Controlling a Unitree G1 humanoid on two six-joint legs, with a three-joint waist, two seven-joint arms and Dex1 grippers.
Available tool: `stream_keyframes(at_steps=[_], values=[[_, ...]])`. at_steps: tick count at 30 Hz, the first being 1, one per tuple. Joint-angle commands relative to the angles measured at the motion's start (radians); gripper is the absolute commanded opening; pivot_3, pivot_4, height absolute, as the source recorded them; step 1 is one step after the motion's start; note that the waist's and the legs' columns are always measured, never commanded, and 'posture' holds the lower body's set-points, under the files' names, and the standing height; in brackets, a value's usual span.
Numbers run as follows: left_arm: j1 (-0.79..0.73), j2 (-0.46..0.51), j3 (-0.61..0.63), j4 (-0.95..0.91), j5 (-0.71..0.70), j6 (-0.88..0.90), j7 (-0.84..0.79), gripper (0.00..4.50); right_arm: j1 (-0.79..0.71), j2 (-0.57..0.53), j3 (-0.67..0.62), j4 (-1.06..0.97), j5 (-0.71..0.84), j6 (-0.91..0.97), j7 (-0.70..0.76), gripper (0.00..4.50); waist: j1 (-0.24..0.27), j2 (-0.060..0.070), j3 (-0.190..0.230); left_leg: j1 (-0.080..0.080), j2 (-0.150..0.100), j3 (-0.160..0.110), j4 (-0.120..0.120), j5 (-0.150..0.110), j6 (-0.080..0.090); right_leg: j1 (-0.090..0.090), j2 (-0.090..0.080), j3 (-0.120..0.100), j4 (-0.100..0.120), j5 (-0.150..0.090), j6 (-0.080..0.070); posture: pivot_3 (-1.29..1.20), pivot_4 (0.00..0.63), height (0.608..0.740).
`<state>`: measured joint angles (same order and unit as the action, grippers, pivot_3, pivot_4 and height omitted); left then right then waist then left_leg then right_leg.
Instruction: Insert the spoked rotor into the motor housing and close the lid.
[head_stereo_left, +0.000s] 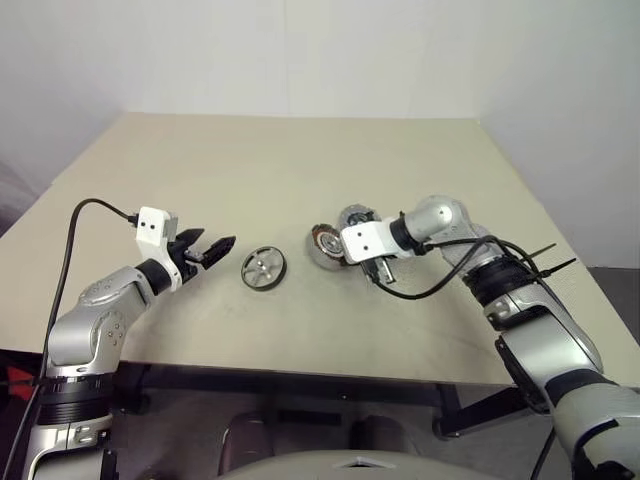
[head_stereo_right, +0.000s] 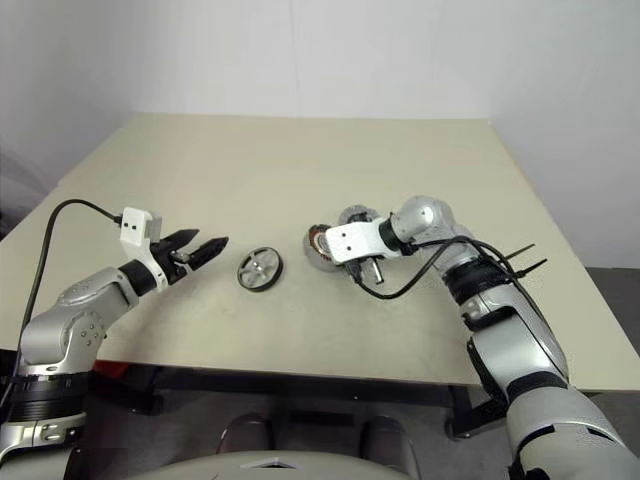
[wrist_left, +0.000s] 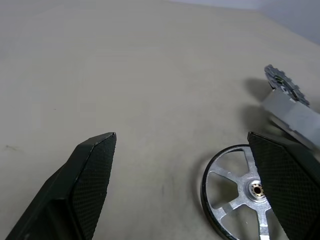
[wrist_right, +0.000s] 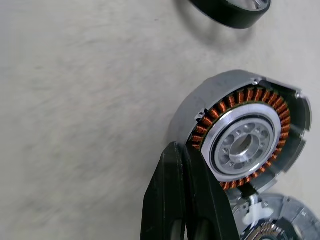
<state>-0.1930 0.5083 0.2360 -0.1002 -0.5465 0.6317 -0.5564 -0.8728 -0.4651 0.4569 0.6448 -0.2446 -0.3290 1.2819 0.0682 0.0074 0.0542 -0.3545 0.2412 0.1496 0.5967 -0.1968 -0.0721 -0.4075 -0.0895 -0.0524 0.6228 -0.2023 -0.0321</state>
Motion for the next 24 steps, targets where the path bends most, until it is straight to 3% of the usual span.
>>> stream_keyframes(at_steps=[1, 11, 15, 24], values=[[-0.015, 0.013, 0.032, -0.029, -0.003, -0.016, 0.006, 4.5, -0.054, 0.032, 0.004, 0.057, -0.02, -0.048, -0.048, 0.02, 0.0, 0.0, 0.0, 0.0, 0.0, 0.0, 0.0, 0.0, 0.0, 0.0, 0.0, 0.0, 0.0, 0.0, 0.0, 0.0, 0.0, 0.74], [-0.007, 0.018, 0.043, -0.042, -0.003, -0.013, 0.01, 4.5, -0.067, 0.073, 0.014, 0.166, -0.048, -0.101, -0.103, 0.02, -0.002, 0.0, 0.0, 0.004, 0.0, 0.0, 0.0, 0.0, -0.001, 0.002, 0.0, 0.0, 0.002, 0.0, 0.0, 0.0, 0.0, 0.74], [-0.006, 0.013, 0.039, -0.044, -0.001, -0.014, 0.013, 4.5, -0.062, 0.057, 0.001, 0.152, -0.027, -0.138, -0.091, 0.92, -0.002, 0.0, 0.0, 0.004, 0.0, 0.0, 0.0, 0.0, -0.001, 0.002, 0.0, 0.0, 0.002, 0.001, -0.001, 0.0, 0.0, 0.74], [-0.012, 0.008, 0.032, -0.037, 0.001, -0.016, 0.015, 4.5, -0.037, 0.032, -0.055, 0.058, 0.064, -0.073, -0.054, 0.92, 0.0, 0.0, 0.0, 0.001, 0.0, 0.0, 0.0, 0.0, 0.0, 0.0, 0.0, 0.0, 0.0, 0.0, -0.001, 0.0, 0.0, 0.74]])
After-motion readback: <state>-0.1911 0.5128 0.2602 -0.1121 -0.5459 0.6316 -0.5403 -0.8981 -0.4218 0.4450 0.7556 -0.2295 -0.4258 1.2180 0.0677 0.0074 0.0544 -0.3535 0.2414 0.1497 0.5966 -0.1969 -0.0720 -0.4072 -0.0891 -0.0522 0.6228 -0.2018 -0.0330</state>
